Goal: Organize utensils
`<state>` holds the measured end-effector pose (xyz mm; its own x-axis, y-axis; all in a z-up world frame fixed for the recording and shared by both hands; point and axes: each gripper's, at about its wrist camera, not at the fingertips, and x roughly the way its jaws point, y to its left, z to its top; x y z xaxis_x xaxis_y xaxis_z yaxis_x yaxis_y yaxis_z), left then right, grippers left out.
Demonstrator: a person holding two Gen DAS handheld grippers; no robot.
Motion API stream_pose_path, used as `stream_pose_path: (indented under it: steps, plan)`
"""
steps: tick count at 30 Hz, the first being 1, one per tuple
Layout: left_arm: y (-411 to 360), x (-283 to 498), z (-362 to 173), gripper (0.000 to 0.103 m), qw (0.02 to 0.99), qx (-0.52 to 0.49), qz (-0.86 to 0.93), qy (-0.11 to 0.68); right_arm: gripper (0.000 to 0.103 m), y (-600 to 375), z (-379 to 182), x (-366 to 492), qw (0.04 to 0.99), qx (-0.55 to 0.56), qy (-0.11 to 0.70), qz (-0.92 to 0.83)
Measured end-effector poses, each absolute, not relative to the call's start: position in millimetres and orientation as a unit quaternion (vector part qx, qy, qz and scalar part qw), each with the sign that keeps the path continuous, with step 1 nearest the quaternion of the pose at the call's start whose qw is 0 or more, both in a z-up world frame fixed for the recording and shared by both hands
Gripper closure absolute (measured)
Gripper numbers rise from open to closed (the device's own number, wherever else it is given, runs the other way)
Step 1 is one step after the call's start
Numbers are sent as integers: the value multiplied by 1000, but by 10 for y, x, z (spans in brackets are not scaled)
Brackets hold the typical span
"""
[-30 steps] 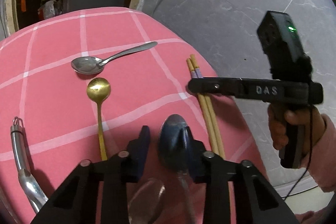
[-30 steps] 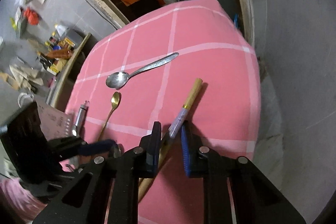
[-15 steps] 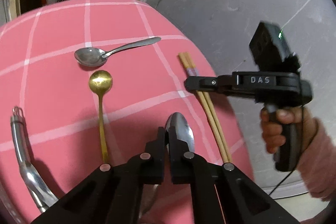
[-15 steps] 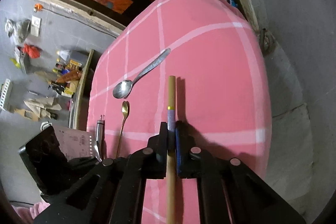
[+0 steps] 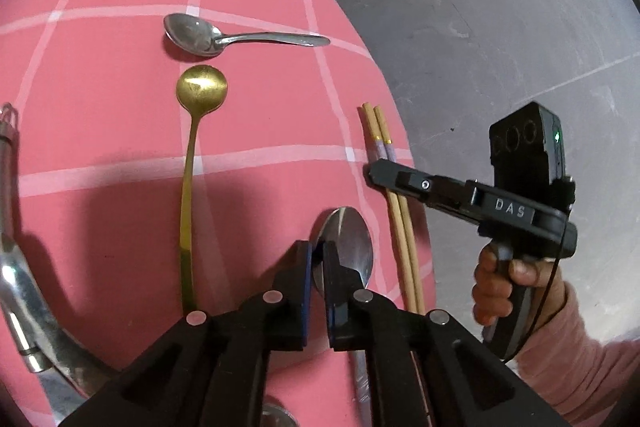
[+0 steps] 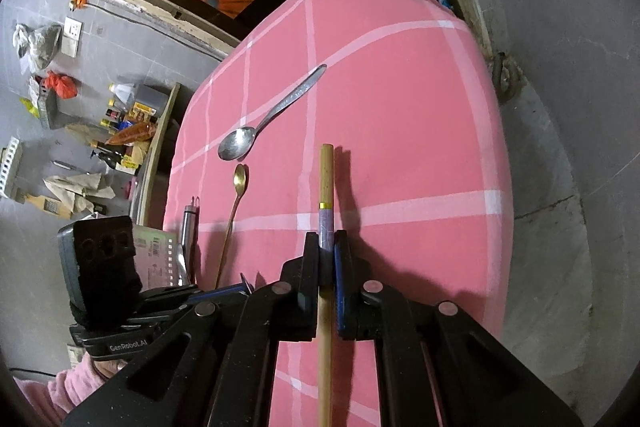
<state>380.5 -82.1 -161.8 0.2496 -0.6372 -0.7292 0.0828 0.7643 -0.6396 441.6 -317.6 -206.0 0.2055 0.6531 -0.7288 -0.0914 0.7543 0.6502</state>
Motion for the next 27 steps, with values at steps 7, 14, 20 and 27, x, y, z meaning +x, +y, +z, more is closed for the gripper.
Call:
stream_pose_path:
  steps: [7,14,20,27]
  plan:
    - [-827,3849,-1654,89,734,-261,-262,569,97,-3243,-2142,4414,727,271,574,261]
    - [-995,3966,-1594,79,742,-218,-282,567,97,-3259,-2183,4369,724,285,569,264]
    - [-1057,3955,-1488,79,762,-149,-310,549,97,-3289,-2219,4378,719,296,566,274]
    - [-1071,4015,-1414,79,776,-125,-337,518,97,-3319,-2251,4406,713,299,566,286]
